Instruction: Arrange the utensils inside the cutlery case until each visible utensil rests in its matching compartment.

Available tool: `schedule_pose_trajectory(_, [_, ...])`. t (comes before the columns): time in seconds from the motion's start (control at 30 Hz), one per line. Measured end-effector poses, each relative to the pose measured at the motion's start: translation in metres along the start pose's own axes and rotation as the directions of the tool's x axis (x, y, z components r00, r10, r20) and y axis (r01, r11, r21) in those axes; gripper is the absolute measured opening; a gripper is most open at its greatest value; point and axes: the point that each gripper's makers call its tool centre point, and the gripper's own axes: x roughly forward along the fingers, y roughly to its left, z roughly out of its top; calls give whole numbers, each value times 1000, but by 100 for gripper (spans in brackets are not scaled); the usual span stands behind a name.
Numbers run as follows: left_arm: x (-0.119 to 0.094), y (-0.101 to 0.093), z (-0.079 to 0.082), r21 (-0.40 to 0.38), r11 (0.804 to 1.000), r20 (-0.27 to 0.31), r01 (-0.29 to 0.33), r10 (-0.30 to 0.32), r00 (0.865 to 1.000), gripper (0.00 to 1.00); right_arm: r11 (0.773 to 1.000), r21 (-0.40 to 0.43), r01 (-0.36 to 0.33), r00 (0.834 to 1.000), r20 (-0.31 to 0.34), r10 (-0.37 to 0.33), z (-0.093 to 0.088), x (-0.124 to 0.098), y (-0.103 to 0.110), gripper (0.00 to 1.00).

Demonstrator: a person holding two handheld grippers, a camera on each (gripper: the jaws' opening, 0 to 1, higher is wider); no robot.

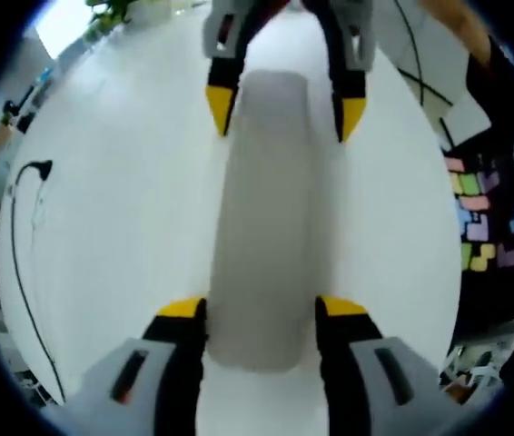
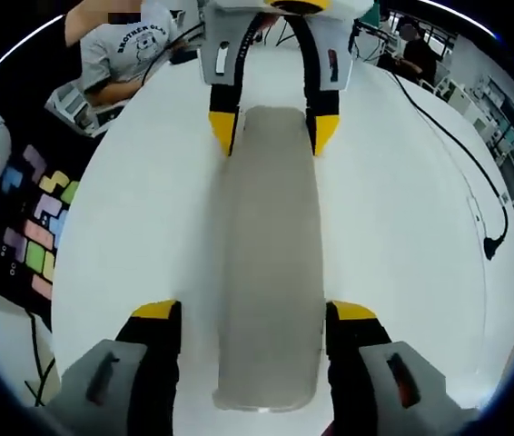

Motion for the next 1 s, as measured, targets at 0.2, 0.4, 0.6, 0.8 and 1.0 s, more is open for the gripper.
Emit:
schedule_pose_trajectory(0.2, [-11,29,-12,-18,992,38,-122,122,992,100,996,26,89,992,83,-91,12,-13,-15,99])
schedule_pose_trajectory(0.4, [-30,43,-6,-142,963,167,-228,250,954,100,978,78,194,964,171,-205,16,-35,-30,100])
schedule_pose_trajectory(0.6, [-59,46,7,-308,914,376,-264,371,849,100,928,155,338,887,277,-369,16,-69,-52,100])
schedule_pose_trajectory(0.8, [-121,46,6,-481,850,626,-215,504,594,100,821,275,501,706,418,-571,15,-119,-52,100])
schedule_pose_trajectory(1.0, [-172,39,-27,-591,787,712,-178,613,342,100,715,457,529,489,525,-697,6,-162,-35,100])
